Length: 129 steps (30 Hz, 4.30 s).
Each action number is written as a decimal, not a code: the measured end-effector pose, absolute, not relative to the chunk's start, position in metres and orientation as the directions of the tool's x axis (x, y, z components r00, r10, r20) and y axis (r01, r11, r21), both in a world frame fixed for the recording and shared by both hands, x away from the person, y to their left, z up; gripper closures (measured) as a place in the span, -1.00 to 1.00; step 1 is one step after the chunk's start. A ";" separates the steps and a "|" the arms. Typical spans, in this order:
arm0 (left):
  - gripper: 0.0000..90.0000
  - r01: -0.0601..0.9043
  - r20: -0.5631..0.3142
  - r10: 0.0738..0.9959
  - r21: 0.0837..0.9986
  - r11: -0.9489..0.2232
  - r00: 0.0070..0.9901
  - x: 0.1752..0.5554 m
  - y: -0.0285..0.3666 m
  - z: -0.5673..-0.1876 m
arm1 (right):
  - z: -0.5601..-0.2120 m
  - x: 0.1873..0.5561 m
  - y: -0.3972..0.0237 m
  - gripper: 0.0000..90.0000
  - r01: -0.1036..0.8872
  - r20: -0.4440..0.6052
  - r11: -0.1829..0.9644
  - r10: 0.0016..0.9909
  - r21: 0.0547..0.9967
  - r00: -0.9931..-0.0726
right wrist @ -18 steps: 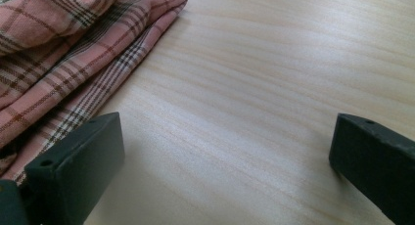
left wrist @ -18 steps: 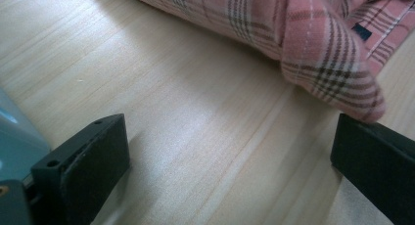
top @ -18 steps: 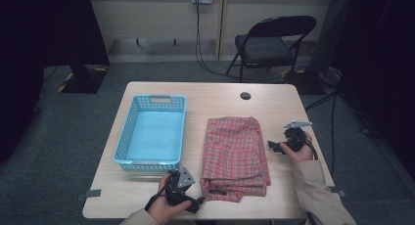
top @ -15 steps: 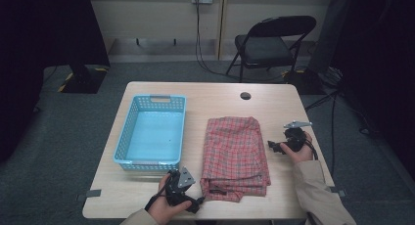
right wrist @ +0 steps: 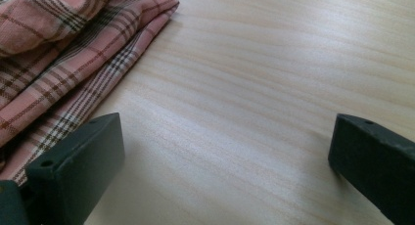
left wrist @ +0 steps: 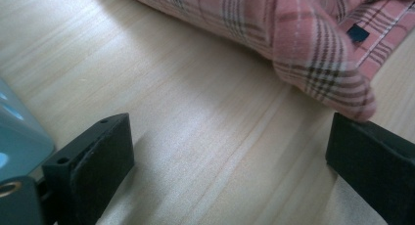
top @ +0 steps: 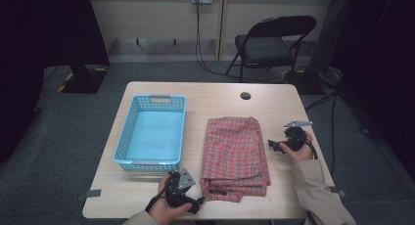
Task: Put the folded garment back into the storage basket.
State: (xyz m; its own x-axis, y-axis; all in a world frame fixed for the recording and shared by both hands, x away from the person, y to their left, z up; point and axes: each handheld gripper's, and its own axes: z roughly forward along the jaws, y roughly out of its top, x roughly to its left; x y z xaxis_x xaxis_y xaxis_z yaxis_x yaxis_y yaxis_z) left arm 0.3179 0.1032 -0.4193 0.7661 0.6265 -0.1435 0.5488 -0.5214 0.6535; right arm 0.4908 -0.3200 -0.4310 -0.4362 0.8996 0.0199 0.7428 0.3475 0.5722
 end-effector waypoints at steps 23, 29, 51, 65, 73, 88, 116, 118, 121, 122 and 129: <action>-0.91 0.571 -0.176 0.630 0.648 -0.504 0.756 0.317 0.096 -0.416 | -0.421 0.494 -0.321 -0.98 0.708 0.023 0.311 0.908 0.634 -0.419; -0.91 0.576 -0.187 0.629 0.648 -0.499 0.755 0.319 0.092 -0.415 | -0.419 0.496 -0.318 -0.98 0.699 0.021 0.313 0.905 0.643 -0.424; -0.90 0.593 -0.241 0.612 0.652 -0.474 0.753 0.315 0.087 -0.407 | -0.412 0.500 -0.312 -0.98 0.670 0.016 0.310 0.901 0.675 -0.433; -0.90 0.589 -0.239 0.600 0.640 -0.494 0.763 0.321 0.070 -0.409 | -0.403 0.510 -0.284 -0.99 0.612 -0.026 0.362 0.873 0.704 -0.487; -0.89 0.592 -0.238 0.604 0.637 -0.494 0.760 0.323 0.069 -0.409 | -0.404 0.512 -0.277 -0.99 0.599 -0.019 0.366 0.863 0.712 -0.505; -0.90 0.603 -0.240 0.616 0.632 -0.487 0.750 0.328 0.065 -0.410 | -0.410 0.522 -0.249 -0.99 0.593 0.023 0.365 0.839 0.718 -0.544; -0.26 0.555 -0.194 0.603 0.665 -0.499 0.774 0.328 0.056 -0.413 | -0.438 0.524 -0.247 -0.42 0.667 0.136 0.379 0.800 0.641 -0.584; -0.20 0.555 -0.196 0.602 0.667 -0.497 0.774 0.327 0.056 -0.413 | -0.438 0.522 -0.247 -0.23 0.664 0.144 0.379 0.793 0.645 -0.592; -0.13 0.552 -0.198 0.598 0.671 -0.495 0.777 0.326 0.055 -0.413 | -0.438 0.521 -0.246 -0.08 0.665 0.161 0.371 0.787 0.648 -0.596; -0.10 0.552 -0.200 0.597 0.672 -0.494 0.777 0.326 0.055 -0.413 | -0.438 0.520 -0.246 -0.02 0.665 0.165 0.370 0.785 0.649 -0.597; 0.40 0.560 -0.220 0.593 0.673 -0.482 0.775 0.325 0.052 -0.411 | -0.433 0.516 -0.240 0.60 0.660 0.178 0.386 0.763 0.645 -0.621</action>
State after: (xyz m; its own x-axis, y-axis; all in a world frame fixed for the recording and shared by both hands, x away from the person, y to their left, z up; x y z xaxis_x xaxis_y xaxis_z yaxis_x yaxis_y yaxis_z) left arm 0.3247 0.0522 -0.4108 0.7747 0.5927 -0.2204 0.5604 -0.4822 0.6733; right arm 0.5156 -0.2402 -0.4334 -0.6211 0.7633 0.1778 0.6595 0.3865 0.6447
